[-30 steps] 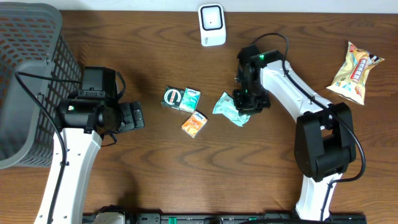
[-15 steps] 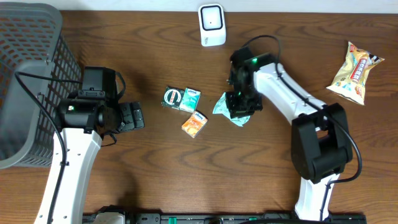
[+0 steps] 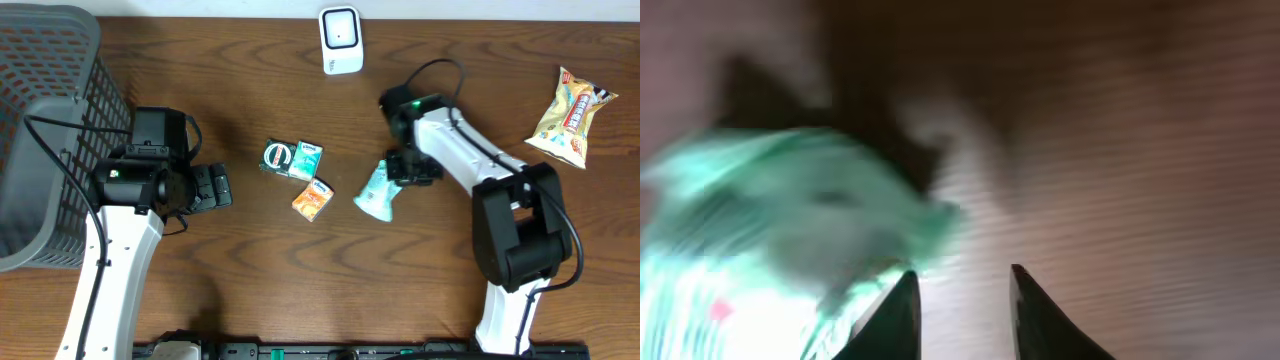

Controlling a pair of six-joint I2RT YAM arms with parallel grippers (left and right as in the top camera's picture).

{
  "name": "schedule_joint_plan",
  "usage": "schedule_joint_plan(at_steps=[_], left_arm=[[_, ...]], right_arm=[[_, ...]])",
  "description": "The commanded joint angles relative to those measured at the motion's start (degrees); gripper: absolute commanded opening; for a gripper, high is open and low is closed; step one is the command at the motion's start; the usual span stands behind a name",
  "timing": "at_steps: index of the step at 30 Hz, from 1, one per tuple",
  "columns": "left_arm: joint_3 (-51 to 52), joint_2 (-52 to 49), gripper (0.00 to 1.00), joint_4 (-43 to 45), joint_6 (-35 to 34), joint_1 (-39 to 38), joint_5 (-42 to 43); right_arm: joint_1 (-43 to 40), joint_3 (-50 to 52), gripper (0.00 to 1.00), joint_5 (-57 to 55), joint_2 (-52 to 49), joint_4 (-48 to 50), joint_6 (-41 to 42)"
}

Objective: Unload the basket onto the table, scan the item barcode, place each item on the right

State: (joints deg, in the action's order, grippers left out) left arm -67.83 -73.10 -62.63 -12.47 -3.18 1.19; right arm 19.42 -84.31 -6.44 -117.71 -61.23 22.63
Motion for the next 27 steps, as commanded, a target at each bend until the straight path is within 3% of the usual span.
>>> schedule_joint_plan(at_steps=[1, 5, 8, 11, 13, 14, 16, 24, 27], left_arm=[[0.28, -0.20, 0.97, -0.11, -0.74, -0.17, -0.31], [0.28, -0.20, 0.98, -0.11, -0.74, -0.17, -0.33], [0.28, -0.20, 0.98, -0.11, -0.74, -0.17, -0.33], [0.28, -0.20, 0.98, -0.11, -0.74, -0.17, -0.31], [0.28, -0.20, 0.98, -0.11, -0.74, -0.17, -0.33], [0.28, -0.20, 0.97, -0.11, -0.74, -0.17, -0.33], [0.28, -0.20, 0.98, -0.11, -0.74, -0.17, -0.31], [0.28, -0.20, 0.97, -0.11, -0.74, -0.17, -0.33], [0.28, -0.20, 0.98, -0.11, -0.74, -0.17, -0.33]], right_arm=[[-2.36, -1.86, 0.28, -0.11, -0.15, -0.15, -0.11], [-3.74, -3.26, 0.36, 10.99, -0.15, -1.73, -4.74], [-3.85, -3.28, 0.49, 20.55, -0.15, -3.08, -9.77], [-3.52, -3.28, 0.58, 21.81, -0.15, -4.98, -10.82], [-3.48, -3.32, 0.56, 21.84, -0.15, -5.16, -10.91], [-3.69, -3.48, 0.49, 21.84, -0.13, -5.20, -10.49], [-4.52, -4.11, 0.49, 22.08, 0.13, -5.57, -10.01], [-10.23, -8.59, 0.74, 22.49, 2.89, -10.54, -12.17], [-11.65, -8.57, 0.99, 22.51, 3.08, -11.04, -12.55]])
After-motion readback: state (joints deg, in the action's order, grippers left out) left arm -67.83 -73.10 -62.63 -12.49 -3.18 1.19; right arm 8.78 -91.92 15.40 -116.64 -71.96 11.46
